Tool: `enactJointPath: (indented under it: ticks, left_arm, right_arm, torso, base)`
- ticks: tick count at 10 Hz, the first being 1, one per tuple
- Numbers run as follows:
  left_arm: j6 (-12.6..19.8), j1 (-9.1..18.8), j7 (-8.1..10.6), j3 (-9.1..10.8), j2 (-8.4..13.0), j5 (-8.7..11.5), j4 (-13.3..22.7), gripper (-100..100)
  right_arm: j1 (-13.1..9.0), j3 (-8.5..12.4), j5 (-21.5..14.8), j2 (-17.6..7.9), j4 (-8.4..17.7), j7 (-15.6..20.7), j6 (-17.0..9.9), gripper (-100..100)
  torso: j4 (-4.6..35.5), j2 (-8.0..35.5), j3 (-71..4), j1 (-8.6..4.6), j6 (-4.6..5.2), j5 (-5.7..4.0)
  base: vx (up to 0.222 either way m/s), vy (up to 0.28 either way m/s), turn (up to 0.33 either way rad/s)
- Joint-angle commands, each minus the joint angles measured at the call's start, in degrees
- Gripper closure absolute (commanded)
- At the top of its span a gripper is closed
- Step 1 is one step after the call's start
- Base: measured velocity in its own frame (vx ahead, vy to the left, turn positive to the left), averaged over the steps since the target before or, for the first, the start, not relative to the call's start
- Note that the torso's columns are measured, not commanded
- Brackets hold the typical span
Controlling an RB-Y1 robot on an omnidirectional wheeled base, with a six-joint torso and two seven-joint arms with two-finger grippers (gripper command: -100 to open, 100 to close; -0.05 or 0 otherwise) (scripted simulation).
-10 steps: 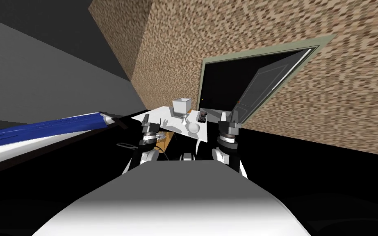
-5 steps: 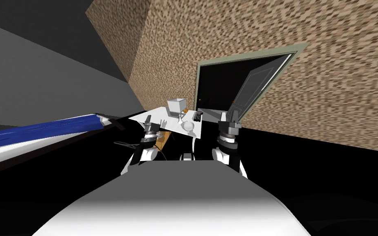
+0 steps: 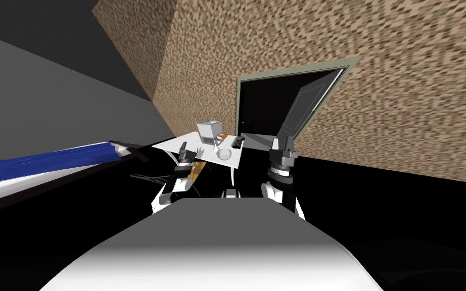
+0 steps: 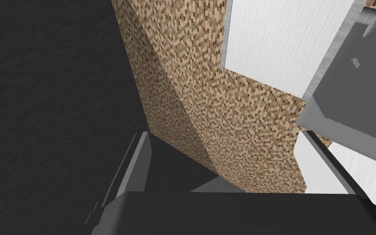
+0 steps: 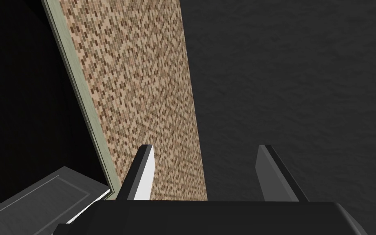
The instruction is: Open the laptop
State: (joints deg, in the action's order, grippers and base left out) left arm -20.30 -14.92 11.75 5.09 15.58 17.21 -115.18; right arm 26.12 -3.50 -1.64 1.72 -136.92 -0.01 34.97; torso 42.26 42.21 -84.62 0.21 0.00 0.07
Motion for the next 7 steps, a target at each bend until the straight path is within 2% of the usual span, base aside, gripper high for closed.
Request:
enactJointPath:
  ticks: [1, 2, 3, 4, 5, 6, 7]
  left_arm:
    - [0.08, 2.39, 1.45, 1.70, 2.28, 1.89, 4.19, -100]
    - [0.08, 2.39, 1.45, 1.70, 2.28, 1.89, 5.33, -100]
    - [0.35, 4.20, 2.37, 2.84, 3.66, 3.05, 7.13, -100]
    - [0.35, 4.20, 2.37, 2.84, 3.66, 3.05, 8.41, -100]
    - [0.63, 6.07, 3.36, 4.00, 5.01, 4.15, 10.39, -100]
    - [0.63, 6.07, 3.36, 4.00, 5.01, 4.15, 11.62, -100]
    - [0.92, 8.02, 4.41, 5.19, 6.34, 5.18, 13.41, -100]
  right_arm:
    - [0.01, 0.01, 0.00, -0.01, 0.00, 0.00, 0.00, 0]
    - [0.01, 0.01, 0.00, -0.01, 0.00, 0.00, 0.00, 0]
    - [0.01, 0.01, 0.00, -0.01, 0.00, 0.00, 0.00, 0]
    - [0.01, 0.00, 0.00, 0.00, 0.00, 0.00, 0.00, 0]
    - [0.01, 0.00, 0.00, 0.00, 0.00, 0.00, 0.00, 0]
    - [0.01, 0.00, 0.00, 0.00, 0.00, 0.00, 0.00, 0]
    - [0.01, 0.01, 0.00, -0.01, -0.01, 0.00, 0.00, 0]
  torso:
    - [-0.02, -0.06, -0.03, 0.08, -0.02, 0.02]
    - [-0.02, -0.08, -0.05, -0.09, 0.00, -0.02]
    - [0.00, 0.00, 0.00, -0.15, -0.01, -0.06]
    - [0.03, 0.11, 0.07, -0.32, 0.01, -0.10]
    - [0.04, 0.12, 0.09, -0.26, -0.01, -0.09]
    - [0.01, -0.01, 0.00, -0.31, 0.01, -0.10]
    - [0.00, 0.04, 0.02, -0.16, -0.01, -0.06]
  base:
    - [0.005, -0.119, -0.039]
    - [0.004, -0.103, -0.016]
    - [-0.017, -0.137, -0.036]
    - [-0.010, -0.126, -0.017]
    - [0.033, -0.155, -0.031]
    - [0.019, -0.123, -0.012]
    - [-0.006, -0.129, -0.024]
